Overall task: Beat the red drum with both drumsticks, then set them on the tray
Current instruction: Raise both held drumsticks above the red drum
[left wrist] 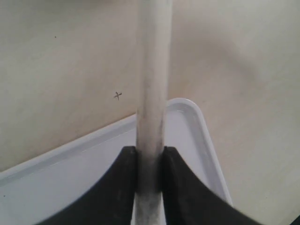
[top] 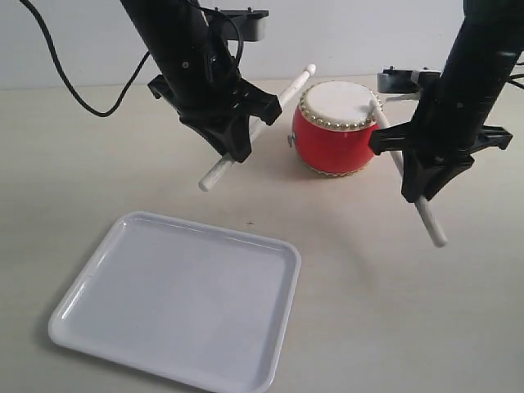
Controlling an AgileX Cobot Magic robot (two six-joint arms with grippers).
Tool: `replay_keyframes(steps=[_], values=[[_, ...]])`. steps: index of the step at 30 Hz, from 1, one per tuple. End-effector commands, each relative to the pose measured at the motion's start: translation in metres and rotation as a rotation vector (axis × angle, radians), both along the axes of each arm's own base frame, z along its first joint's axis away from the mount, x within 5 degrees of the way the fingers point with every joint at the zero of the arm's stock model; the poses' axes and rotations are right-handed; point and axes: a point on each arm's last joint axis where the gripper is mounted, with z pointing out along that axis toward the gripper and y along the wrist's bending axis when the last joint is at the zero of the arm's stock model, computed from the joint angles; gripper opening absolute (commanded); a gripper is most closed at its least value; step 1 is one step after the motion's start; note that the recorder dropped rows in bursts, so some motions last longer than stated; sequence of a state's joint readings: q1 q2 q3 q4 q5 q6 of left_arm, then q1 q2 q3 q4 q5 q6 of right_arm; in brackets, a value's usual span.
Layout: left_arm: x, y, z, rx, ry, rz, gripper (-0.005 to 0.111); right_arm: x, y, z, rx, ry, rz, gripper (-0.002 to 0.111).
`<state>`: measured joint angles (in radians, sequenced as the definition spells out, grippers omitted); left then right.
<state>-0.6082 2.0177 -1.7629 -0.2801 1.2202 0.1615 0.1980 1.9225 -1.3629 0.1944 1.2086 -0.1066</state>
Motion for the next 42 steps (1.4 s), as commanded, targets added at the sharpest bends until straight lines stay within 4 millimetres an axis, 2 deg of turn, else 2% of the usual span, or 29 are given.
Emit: replay_keyframes(steps=[1, 4, 7, 12, 15, 17, 19, 23, 26, 28, 30, 32, 34, 38, 40, 42], values=[[0.006, -0.003, -0.001, -0.023, -0.049, 0.012, 0.000, 0.009, 0.002, 0.047, 0.036, -0.149, 0.014, 0.000], [0.013, -0.009, -0.010, -0.024, -0.048, 0.004, 0.000, 0.008, 0.002, 0.090, 0.062, -0.285, 0.015, 0.000], [0.020, -0.018, -0.026, -0.010, -0.001, -0.007, 0.000, 0.004, 0.002, 0.119, 0.085, -0.371, 0.013, 0.000], [0.025, -0.026, -0.057, 0.027, 0.074, -0.024, 0.000, -0.002, 0.001, 0.131, 0.094, -0.405, 0.015, 0.000], [0.030, -0.020, -0.058, 0.023, 0.079, -0.003, 0.000, -0.001, 0.001, 0.130, 0.093, -0.404, 0.017, 0.000], [0.033, -0.013, -0.044, -0.018, 0.071, 0.024, 0.000, 0.000, 0.002, 0.127, 0.102, -0.392, 0.014, 0.000], [0.034, -0.003, -0.019, -0.061, 0.035, 0.047, 0.000, 0.004, 0.004, 0.118, 0.114, -0.363, 0.009, 0.000], [0.032, 0.023, 0.033, -0.124, -0.067, 0.089, 0.000, 0.009, 0.017, 0.079, 0.108, -0.242, 0.031, 0.000], [0.025, 0.035, 0.062, -0.152, -0.129, 0.103, 0.000, 0.005, 0.033, 0.041, 0.085, -0.123, 0.073, 0.000], [0.022, 0.041, 0.074, -0.154, -0.159, 0.108, 0.000, 0.003, 0.042, 0.019, 0.068, -0.058, 0.098, 0.000], [0.019, 0.043, 0.076, -0.156, -0.162, 0.108, 0.000, 0.004, 0.045, 0.006, 0.058, -0.026, 0.107, 0.000], [0.018, 0.042, 0.071, -0.150, -0.147, 0.106, 0.000, 0.005, 0.046, 0.003, 0.060, -0.016, 0.104, 0.000], [0.016, 0.037, 0.061, -0.141, -0.113, 0.097, 0.000, 0.005, 0.042, 0.017, 0.053, -0.060, 0.106, 0.000], [0.018, 0.021, 0.035, -0.115, -0.058, 0.055, 0.000, 0.001, 0.031, 0.060, 0.024, -0.197, 0.121, 0.000], [0.019, 0.016, 0.029, -0.119, -0.043, 0.045, 0.000, -0.003, 0.028, 0.069, 0.017, -0.226, 0.122, 0.000], [0.018, 0.014, 0.028, -0.129, -0.034, 0.043, 0.000, -0.003, 0.028, 0.064, 0.012, -0.205, 0.106, 0.000]])
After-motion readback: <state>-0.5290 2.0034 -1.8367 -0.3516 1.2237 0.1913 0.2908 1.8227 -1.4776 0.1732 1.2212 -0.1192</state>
